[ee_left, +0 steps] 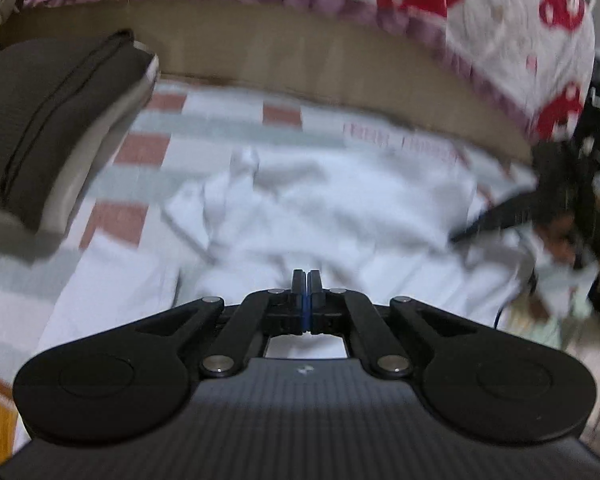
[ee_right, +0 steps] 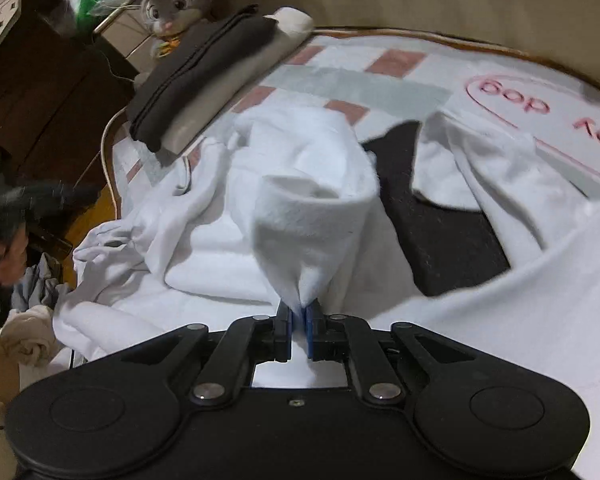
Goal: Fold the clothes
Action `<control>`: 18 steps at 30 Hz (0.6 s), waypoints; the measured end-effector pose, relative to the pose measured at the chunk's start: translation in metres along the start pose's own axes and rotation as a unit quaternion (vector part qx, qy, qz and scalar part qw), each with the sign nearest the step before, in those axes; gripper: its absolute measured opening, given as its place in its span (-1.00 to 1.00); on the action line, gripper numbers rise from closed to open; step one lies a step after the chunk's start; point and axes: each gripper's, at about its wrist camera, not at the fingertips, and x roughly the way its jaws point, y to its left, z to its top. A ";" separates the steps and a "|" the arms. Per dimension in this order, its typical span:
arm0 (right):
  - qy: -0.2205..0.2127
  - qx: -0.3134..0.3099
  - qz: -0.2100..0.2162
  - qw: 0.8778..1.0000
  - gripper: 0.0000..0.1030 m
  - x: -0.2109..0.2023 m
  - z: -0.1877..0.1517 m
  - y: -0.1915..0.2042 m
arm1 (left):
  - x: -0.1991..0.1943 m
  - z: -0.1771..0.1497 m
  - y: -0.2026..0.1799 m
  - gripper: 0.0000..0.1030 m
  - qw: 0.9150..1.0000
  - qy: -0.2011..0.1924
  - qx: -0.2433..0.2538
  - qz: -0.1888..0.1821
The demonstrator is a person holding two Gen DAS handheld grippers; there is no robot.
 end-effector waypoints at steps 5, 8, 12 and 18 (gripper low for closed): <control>-0.033 0.049 0.013 0.998 -0.46 -0.013 0.003 -0.020 | 0.019 0.006 0.025 -0.96 0.997 -0.040 -0.062 -0.009; -0.045 0.059 0.022 0.997 -0.43 -0.016 -0.001 -0.023 | 0.046 0.028 0.025 -0.96 0.996 -0.022 -0.025 0.079; -0.069 0.054 0.021 0.996 -0.19 -0.026 0.005 -0.023 | 0.075 0.047 0.035 -0.93 0.995 -0.028 -0.030 0.089; -0.127 0.102 0.036 0.986 0.15 -0.040 0.010 -0.038 | 0.107 0.059 0.080 -0.66 0.991 -0.027 -0.120 0.057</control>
